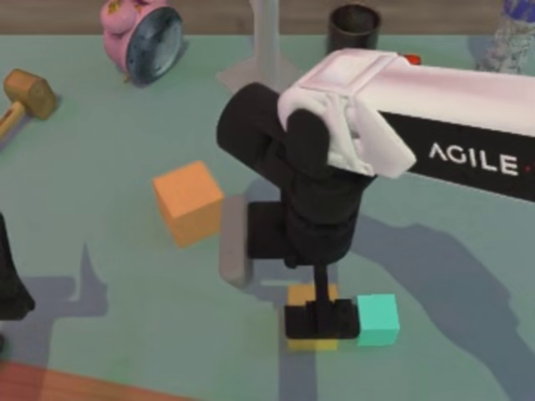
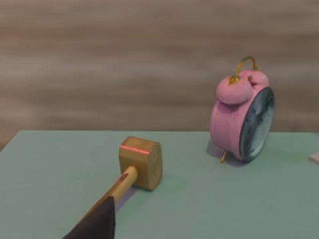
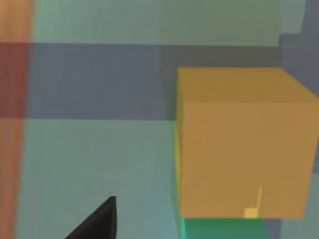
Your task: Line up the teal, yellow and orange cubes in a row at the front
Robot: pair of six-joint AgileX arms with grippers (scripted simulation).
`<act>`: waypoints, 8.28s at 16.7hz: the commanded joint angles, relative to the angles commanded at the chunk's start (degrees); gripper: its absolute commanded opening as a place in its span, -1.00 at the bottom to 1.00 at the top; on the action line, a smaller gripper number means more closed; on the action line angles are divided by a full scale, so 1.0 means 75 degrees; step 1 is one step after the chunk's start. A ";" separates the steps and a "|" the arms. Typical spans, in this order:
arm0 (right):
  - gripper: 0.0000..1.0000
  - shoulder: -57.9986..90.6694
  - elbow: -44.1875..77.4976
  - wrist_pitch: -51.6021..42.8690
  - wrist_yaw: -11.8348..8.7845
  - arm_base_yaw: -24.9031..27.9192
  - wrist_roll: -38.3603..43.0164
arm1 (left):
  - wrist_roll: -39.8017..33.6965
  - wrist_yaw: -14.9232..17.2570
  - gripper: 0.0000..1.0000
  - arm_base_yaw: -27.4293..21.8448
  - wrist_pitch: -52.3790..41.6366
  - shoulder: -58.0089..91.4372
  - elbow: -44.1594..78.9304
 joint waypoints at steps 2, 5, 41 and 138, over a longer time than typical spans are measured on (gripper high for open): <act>1.00 0.0028 -0.0018 0.0021 0.0000 -0.0021 0.0000 | 0.0000 0.0000 1.00 0.0000 0.0000 0.0000 0.0000; 1.00 -0.0202 -0.0194 0.0199 -0.0025 -0.0148 0.0084 | 0.0075 -0.0009 1.00 -0.0045 -0.0138 0.0232 0.0231; 1.00 -1.5337 -1.2193 0.8783 0.0041 -0.6361 0.5571 | 0.5075 0.0026 1.00 -0.3152 -0.9285 1.7053 1.4313; 1.00 -1.5337 -1.2193 0.8783 0.0041 -0.6361 0.5571 | 0.6972 0.0022 1.00 -0.5015 -0.6083 1.4253 0.8368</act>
